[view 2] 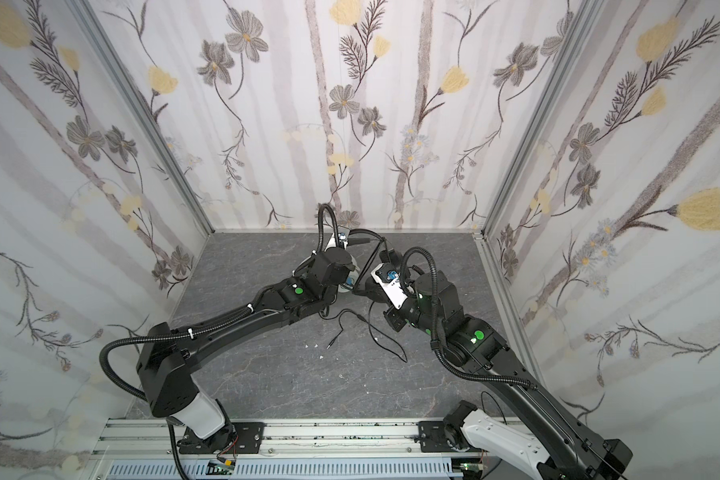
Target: Wrap the headphones
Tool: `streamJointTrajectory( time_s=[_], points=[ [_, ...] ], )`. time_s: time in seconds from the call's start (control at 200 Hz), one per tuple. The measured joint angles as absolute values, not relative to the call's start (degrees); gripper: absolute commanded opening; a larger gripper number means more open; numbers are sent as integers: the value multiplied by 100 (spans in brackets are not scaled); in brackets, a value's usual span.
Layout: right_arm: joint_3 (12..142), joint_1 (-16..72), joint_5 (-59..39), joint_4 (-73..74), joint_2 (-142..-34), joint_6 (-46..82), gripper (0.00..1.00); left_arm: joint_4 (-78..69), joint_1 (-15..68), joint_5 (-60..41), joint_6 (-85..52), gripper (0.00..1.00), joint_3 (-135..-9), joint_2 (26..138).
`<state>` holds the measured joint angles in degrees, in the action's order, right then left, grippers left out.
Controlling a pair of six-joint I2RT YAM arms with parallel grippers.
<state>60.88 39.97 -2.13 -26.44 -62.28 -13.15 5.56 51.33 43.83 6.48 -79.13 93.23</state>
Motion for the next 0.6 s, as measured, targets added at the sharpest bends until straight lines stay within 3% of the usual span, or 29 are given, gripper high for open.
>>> streamJointTrajectory(
  time_s=[0.305,0.6],
  points=[
    [6403,4195,191,-3155,-6396,-2211,0,932,5135,3771,1273,0,-7590,8715],
    [6510,4668,642,-3297,-6423,-2563,0,1334,5151,4407,1579,0,-7894,8650]
  ],
)
